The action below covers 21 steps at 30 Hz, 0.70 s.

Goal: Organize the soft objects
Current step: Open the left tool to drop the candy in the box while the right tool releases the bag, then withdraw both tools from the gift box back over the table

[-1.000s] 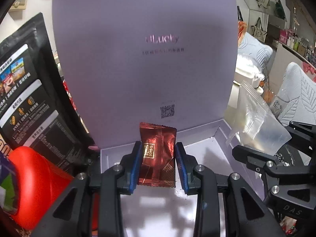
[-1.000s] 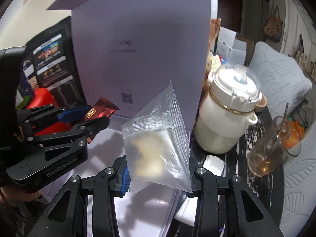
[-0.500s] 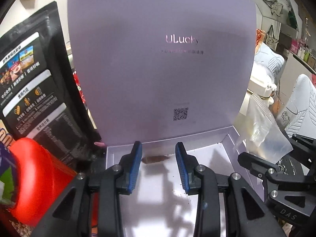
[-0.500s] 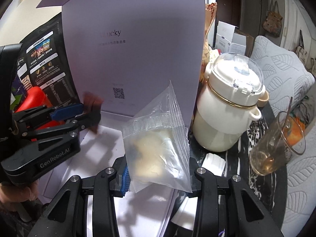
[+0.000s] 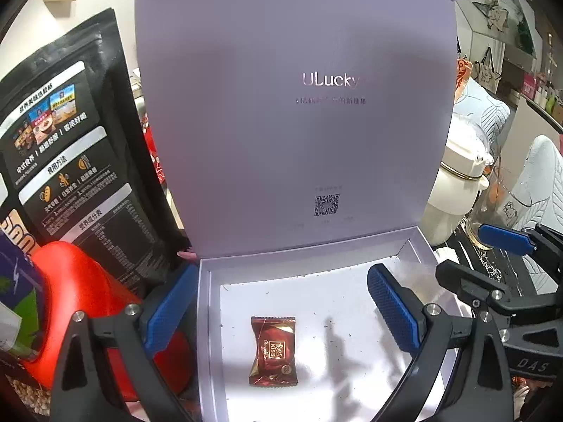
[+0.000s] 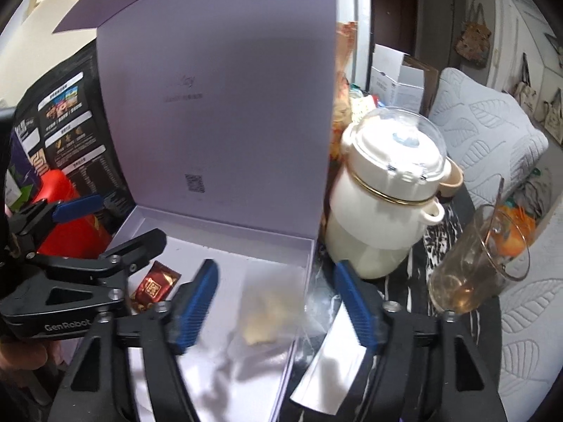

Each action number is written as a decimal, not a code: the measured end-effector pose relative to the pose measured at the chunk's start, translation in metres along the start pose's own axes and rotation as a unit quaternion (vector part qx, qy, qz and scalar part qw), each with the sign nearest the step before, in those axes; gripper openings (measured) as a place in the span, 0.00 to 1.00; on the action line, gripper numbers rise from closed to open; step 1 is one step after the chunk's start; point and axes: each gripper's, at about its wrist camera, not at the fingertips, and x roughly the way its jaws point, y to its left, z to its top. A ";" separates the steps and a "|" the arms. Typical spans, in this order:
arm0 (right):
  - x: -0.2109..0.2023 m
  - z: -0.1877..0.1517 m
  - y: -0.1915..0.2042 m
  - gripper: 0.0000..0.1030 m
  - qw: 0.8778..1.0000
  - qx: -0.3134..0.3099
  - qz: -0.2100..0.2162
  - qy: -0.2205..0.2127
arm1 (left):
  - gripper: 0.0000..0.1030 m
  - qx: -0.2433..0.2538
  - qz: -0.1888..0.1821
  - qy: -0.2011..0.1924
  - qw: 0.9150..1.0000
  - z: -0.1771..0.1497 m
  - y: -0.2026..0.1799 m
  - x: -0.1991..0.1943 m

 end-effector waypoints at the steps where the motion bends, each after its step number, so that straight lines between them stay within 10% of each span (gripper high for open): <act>1: -0.001 0.000 -0.002 0.72 1.000 0.004 0.003 0.000 | 0.96 0.001 0.002 -0.001 1.000 0.001 -0.001 0.001; 21: -0.058 -0.005 -0.001 0.72 0.999 0.001 -0.009 -0.033 | 0.96 0.009 0.001 -0.039 0.999 0.006 -0.020 -0.062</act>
